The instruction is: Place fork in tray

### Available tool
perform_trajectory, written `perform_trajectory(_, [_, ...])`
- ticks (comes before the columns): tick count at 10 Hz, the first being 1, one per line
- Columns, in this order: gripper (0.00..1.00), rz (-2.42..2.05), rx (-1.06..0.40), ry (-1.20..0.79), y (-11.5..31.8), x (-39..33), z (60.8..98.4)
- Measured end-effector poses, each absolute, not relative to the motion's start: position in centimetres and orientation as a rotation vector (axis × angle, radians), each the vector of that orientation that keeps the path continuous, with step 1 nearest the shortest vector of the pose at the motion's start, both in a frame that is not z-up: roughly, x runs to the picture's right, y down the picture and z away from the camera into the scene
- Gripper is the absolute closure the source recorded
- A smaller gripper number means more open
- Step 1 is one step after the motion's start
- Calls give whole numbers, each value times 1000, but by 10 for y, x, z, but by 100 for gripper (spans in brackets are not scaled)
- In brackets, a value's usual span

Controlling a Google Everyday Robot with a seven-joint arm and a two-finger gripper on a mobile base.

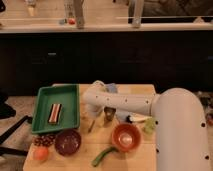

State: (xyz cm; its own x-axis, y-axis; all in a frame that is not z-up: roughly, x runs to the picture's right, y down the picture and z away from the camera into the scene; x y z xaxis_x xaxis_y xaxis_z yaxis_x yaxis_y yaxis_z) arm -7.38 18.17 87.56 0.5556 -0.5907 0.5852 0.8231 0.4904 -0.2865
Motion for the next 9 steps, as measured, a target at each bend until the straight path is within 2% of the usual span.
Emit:
perform_trajectory(2, [22,-893,-582,-442,176,-72,880])
perform_trajectory(4, [38,-900,-586,-437,175,-71,884])
perform_trajectory(5, [42,-904,-587,-433,175,-70,886])
perform_trajectory(9, [43,-927,-595,-422,178,-71,892])
